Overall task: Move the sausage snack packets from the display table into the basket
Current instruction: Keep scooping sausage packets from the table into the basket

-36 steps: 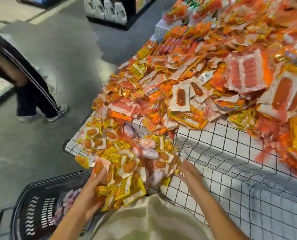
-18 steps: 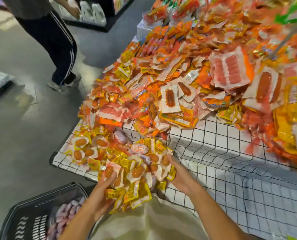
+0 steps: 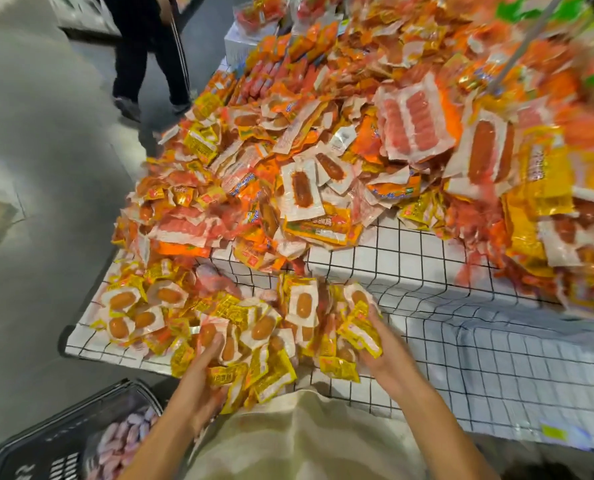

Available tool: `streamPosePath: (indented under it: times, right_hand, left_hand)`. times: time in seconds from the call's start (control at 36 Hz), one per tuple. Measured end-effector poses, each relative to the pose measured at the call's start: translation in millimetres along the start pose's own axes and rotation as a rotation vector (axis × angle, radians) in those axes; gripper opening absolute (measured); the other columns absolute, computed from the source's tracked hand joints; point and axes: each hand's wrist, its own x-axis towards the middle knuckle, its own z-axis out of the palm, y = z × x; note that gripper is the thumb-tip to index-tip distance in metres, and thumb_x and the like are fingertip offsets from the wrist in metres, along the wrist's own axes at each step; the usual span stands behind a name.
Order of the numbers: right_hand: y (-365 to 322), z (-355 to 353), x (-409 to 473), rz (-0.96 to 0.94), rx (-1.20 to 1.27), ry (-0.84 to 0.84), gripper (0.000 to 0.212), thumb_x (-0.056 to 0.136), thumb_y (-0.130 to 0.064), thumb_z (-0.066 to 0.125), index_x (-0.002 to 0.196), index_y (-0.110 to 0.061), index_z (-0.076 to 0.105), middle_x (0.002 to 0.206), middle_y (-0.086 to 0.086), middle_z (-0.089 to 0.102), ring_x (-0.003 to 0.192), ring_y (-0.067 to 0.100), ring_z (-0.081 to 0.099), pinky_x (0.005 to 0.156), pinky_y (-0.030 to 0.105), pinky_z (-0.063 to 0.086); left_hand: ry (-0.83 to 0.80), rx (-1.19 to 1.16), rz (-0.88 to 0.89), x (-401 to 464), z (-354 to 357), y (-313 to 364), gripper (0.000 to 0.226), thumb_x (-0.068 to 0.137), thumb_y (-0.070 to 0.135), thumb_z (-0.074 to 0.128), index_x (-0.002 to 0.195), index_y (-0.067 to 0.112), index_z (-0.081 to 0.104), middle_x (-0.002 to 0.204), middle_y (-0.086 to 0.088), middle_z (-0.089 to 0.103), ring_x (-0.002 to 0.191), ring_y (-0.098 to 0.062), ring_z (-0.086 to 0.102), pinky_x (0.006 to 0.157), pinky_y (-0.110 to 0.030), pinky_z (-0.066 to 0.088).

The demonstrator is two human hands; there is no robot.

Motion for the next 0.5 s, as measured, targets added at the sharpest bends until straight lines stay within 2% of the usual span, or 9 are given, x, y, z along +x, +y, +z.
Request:
streamPosePath:
  times: [0.08,0.11,0.17,0.22,0.28,0.33,0.39,0.44,0.5]
  right_hand:
    - [-12.3,-30.3,-14.6,-0.073,-0.08,0.131,0.034,0.091,-0.054,0.063,0.107,-0.028,0.079,0.113,0.009,0.076,0.1,0.027,0.075,0.077,0.043,0.061]
    - [-13.3,-39.4,-18.5,-0.081,-0.107,0.177,0.038,0.092,-0.055,0.062,0.109,-0.026,0.079,0.111,0.007,0.077,0.099,0.026,0.075,0.08,0.044,0.061]
    - [-12.2,-54.4,-23.6,-0.09,-0.115,0.226,0.043,0.095,-0.053,0.059,0.119,-0.02,0.074,0.113,0.008,0.077,0.103,0.027,0.075,0.088,0.045,0.058]
    - [-9.8,-65.5,-25.2,-0.097,-0.125,0.246,0.046,0.098,-0.05,0.056,0.127,-0.016,0.069,0.118,0.011,0.075,0.108,0.029,0.073,0.092,0.045,0.056]
    - [-7.9,-72.7,-23.8,-0.092,-0.101,0.26,0.045,0.099,-0.047,0.056,0.128,-0.015,0.068,0.118,0.012,0.074,0.108,0.03,0.072,0.086,0.041,0.058]
    - [-6.3,-76.9,-21.1,-0.091,-0.076,0.267,0.042,0.095,-0.046,0.062,0.124,-0.017,0.071,0.116,0.012,0.075,0.106,0.03,0.073,0.075,0.038,0.061]
    - [-4.4,-79.8,-17.3,-0.087,-0.071,0.243,0.043,0.088,-0.045,0.072,0.124,-0.021,0.072,0.118,0.009,0.075,0.109,0.029,0.072,0.08,0.043,0.061]
    - [-2.4,-79.9,-13.6,-0.073,-0.104,0.2,0.057,0.075,-0.04,0.084,0.126,-0.021,0.069,0.118,0.006,0.075,0.109,0.026,0.072,0.084,0.046,0.061]
    - [0.8,-77.8,-9.3,-0.059,-0.188,0.185,0.071,0.062,-0.033,0.093,0.126,-0.021,0.067,0.115,0.004,0.077,0.105,0.024,0.074,0.084,0.043,0.062]
  left_hand:
    - [0.02,0.148,0.046,4.7,12.4,-2.4,0.06,0.079,0.051,0.071,0.135,0.035,0.058,0.132,0.014,0.063,0.129,-0.02,0.054,0.113,-0.051,0.032]
    - [0.02,0.19,0.042,7.8,16.1,-3.1,0.058,0.078,0.051,0.071,0.132,0.037,0.06,0.122,0.02,0.067,0.12,-0.014,0.058,0.107,-0.05,0.036]
    - [0.014,0.256,0.012,11.9,25.0,-5.3,0.038,0.076,0.053,0.072,0.114,0.049,0.065,0.099,0.026,0.074,0.098,-0.006,0.068,0.09,-0.046,0.046]
    - [0.018,0.283,0.0,17.8,28.7,-9.7,0.016,0.08,0.053,0.07,0.093,0.061,0.069,0.091,0.029,0.074,0.082,0.001,0.074,0.072,-0.037,0.052]
    - [0.017,0.286,-0.009,19.9,32.1,-12.1,0.012,0.078,0.055,0.072,0.082,0.066,0.07,0.091,0.027,0.075,0.079,0.0,0.074,0.066,-0.035,0.054]
    - [-0.003,0.262,-0.037,19.9,33.3,-14.0,0.015,0.072,0.056,0.077,0.086,0.058,0.074,0.096,0.02,0.077,0.085,-0.008,0.076,0.061,-0.036,0.059]
    - [0.005,0.277,-0.033,18.8,32.9,-13.6,0.043,0.064,0.061,0.084,0.104,0.049,0.074,0.103,0.017,0.077,0.093,-0.013,0.076,0.062,-0.037,0.061]
    - [0.042,0.3,-0.029,17.8,31.3,-13.3,0.072,0.063,0.063,0.084,0.128,0.042,0.061,0.106,0.019,0.076,0.099,-0.014,0.074,0.064,-0.038,0.06]
    - [0.047,0.305,-0.034,18.6,29.4,-14.2,0.079,0.069,0.059,0.079,0.139,0.036,0.051,0.1,0.023,0.076,0.089,-0.01,0.076,0.055,-0.033,0.06]
